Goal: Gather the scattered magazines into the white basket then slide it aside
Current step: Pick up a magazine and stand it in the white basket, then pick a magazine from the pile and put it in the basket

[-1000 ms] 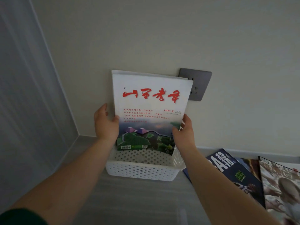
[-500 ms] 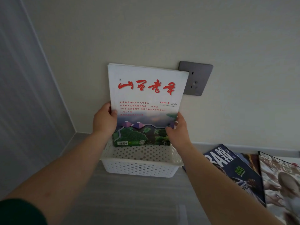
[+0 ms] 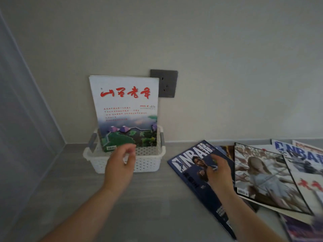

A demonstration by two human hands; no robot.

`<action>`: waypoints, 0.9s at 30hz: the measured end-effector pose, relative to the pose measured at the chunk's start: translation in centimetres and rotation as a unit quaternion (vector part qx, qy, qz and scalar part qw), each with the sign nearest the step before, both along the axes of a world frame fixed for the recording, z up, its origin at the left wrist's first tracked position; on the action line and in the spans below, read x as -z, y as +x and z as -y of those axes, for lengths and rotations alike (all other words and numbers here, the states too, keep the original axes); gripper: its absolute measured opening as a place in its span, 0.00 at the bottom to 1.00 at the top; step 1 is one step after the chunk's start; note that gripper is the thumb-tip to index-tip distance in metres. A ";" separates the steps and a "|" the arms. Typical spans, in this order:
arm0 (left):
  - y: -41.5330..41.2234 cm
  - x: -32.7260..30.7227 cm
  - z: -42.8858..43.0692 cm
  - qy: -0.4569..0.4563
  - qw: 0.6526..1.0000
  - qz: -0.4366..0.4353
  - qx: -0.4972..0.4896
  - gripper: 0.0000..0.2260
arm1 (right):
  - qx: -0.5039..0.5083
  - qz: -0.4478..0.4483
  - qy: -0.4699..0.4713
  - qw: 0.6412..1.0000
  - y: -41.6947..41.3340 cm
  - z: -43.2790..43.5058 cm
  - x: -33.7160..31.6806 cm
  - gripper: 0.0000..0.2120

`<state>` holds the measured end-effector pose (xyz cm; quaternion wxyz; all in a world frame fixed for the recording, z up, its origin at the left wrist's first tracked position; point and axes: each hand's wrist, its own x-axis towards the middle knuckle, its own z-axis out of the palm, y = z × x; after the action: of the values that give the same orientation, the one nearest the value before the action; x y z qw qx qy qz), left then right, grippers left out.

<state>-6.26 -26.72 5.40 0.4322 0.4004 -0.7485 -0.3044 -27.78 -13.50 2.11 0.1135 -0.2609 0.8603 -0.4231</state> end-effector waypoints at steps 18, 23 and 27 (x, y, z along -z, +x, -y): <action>-20.1 5.5 -17.8 0.266 0.907 0.225 0.237 0.21 | 0.011 -0.121 0.286 0.951 -12.7 -20.3 5.7 0.27; -25.6 5.2 -18.7 0.301 0.912 0.211 0.181 0.24 | -0.005 -0.130 0.262 0.956 -13.3 -20.5 6.4 0.27; -27.1 4.9 -18.3 0.352 0.907 0.194 0.129 0.26 | -0.010 -0.127 0.245 0.961 -13.6 -20.7 6.7 0.27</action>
<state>-33.37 -8.39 0.52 0.0666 0.4779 -0.7068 -0.5173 -41.33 7.25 -4.62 0.0676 -0.2853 0.9424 -0.1610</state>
